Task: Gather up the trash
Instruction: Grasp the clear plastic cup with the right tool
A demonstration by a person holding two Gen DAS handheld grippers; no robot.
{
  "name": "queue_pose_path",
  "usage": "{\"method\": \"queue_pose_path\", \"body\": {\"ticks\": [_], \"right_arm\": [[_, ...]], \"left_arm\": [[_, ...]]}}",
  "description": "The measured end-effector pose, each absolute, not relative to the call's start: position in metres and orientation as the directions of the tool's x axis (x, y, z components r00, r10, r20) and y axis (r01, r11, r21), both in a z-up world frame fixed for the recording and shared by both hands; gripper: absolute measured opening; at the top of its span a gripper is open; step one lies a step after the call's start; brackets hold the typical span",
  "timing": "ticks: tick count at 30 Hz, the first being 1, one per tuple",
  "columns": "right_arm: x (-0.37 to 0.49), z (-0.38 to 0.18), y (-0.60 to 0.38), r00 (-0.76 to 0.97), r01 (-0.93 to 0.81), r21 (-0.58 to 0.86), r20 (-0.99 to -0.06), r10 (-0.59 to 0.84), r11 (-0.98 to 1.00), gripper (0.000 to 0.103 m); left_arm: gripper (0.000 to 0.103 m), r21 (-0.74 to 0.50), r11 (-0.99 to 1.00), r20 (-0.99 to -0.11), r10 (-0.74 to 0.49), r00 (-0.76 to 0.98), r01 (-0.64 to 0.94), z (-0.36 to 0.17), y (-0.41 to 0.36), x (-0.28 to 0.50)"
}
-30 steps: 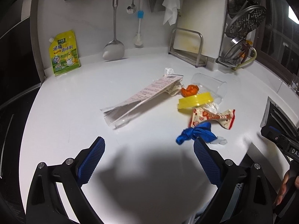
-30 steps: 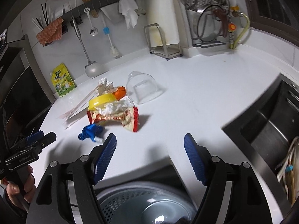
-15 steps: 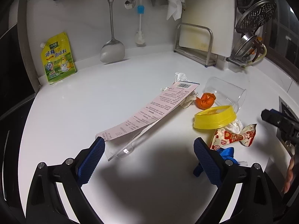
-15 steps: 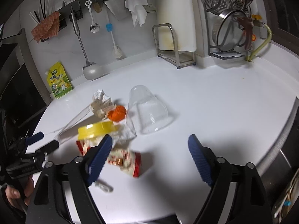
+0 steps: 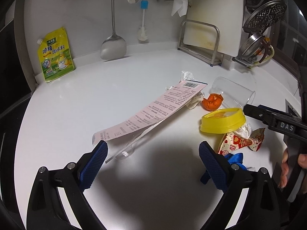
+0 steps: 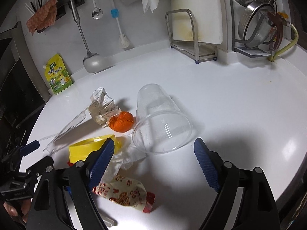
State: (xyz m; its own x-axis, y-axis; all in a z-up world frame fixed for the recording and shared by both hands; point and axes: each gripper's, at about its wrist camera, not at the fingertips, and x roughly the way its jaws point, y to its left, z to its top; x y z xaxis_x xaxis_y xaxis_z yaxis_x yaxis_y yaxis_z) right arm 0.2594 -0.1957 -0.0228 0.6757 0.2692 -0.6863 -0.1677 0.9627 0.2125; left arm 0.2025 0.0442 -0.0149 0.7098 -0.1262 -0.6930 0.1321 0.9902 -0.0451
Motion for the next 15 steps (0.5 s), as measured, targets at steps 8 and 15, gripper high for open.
{"method": "queue_pose_path", "body": {"ticks": [8, 15], "right_arm": [[0.283, -0.031, -0.194, 0.648, -0.163, 0.211, -0.713, 0.266, 0.964, 0.081], [0.294, -0.031, -0.195, 0.655, -0.161, 0.225, -0.704, 0.275, 0.961, 0.081]], "left_arm": [[0.094, -0.053, 0.986, -0.693, -0.152, 0.705, 0.160, -0.007, 0.044, 0.200], [0.094, -0.044, 0.988, -0.694, -0.138, 0.706, 0.151, -0.005, 0.047, 0.204]]}}
